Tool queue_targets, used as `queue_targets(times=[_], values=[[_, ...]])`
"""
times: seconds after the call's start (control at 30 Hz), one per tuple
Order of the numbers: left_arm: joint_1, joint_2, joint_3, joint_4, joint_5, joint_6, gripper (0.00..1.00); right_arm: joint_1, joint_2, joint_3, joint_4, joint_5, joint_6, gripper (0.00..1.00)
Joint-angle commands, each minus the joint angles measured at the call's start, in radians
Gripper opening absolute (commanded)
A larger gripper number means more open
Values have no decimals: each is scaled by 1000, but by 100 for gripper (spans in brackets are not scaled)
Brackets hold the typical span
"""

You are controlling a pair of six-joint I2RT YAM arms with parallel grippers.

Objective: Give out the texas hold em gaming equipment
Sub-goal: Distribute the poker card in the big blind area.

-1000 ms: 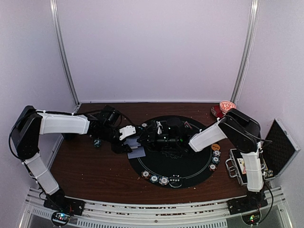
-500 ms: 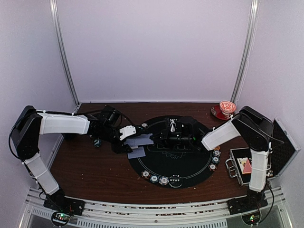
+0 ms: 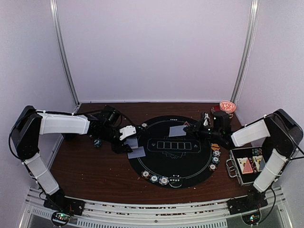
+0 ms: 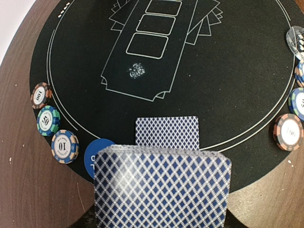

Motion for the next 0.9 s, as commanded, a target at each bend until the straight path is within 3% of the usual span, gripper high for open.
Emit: queue_targets(times=[0.0,0.27,0.87], values=[[2,2,7,27,16,5,61,-118,-110,-39,-168,23,-122,0],[1,1,8,26,19,6,61,-266,-125,-27,-380,12,-251,0],[1,0,6,26,29,7,61,-356,-28,121,-647,145,-423,0]])
